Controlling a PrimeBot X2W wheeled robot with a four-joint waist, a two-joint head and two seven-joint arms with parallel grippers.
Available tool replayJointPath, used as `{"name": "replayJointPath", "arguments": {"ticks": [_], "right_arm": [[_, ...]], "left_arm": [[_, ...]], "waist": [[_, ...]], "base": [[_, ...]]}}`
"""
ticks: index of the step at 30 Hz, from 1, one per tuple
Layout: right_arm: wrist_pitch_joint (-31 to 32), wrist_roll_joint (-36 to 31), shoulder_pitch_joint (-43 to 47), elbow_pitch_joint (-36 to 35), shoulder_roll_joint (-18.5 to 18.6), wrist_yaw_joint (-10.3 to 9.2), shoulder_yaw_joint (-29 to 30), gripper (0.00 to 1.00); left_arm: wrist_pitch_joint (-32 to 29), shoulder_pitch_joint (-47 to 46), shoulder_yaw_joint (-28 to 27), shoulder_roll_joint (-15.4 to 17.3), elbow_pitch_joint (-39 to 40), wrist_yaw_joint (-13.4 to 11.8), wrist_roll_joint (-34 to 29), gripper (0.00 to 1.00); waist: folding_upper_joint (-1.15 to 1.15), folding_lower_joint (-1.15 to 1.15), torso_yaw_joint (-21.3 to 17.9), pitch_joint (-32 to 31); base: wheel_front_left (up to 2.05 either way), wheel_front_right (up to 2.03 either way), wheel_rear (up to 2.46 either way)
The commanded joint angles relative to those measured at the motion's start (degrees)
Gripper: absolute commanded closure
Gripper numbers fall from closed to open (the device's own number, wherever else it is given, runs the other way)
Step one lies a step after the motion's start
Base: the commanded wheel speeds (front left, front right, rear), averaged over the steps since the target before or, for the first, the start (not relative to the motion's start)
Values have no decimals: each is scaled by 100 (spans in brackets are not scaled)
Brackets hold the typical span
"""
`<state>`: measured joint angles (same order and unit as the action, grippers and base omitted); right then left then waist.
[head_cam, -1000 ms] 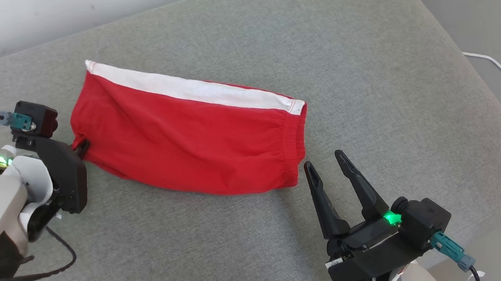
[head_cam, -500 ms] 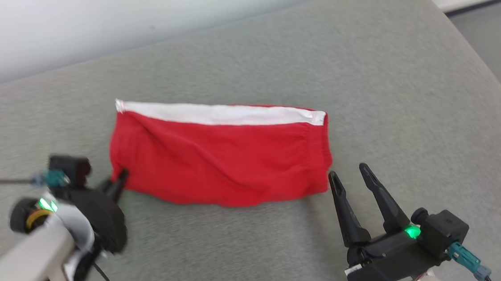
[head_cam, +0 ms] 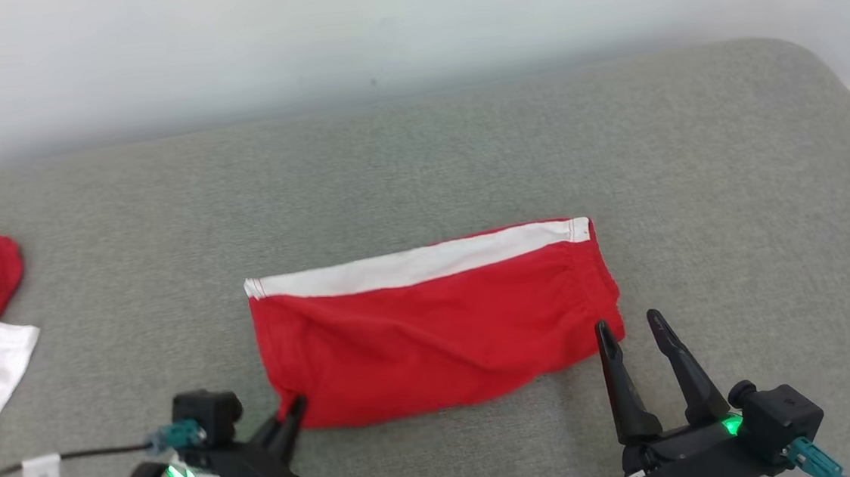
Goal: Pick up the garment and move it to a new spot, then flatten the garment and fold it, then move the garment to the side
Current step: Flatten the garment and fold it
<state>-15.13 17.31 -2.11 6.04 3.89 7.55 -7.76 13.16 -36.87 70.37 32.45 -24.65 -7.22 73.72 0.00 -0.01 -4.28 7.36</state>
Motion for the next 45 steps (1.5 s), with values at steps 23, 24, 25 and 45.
{"name": "replayJointPath", "arguments": {"ticks": [23,24,25,45], "right_arm": [[-1,-91,260,-73,49,-13,329,0],[-2,-96,265,-78,44,-13,352,0],[-1,-109,273,-86,40,-13,374,0],[-1,-93,585,-167,-79,-13,853,0]], "left_arm": [[205,1707,-3041,-330,1204,-1053,-2844,0],[205,1831,-3265,-334,1288,-1043,-3075,0],[206,1960,-3507,-362,1376,-1075,-3264,0],[207,3988,-6405,-1226,2487,-371,-5755,0]], "waist": [[0,1,448,-395],[0,1,464,-416],[0,1,482,-438],[0,1,769,-811]], "base": [[0,0,0],[0,0,0],[0,0,0],[0,0,0]]}}
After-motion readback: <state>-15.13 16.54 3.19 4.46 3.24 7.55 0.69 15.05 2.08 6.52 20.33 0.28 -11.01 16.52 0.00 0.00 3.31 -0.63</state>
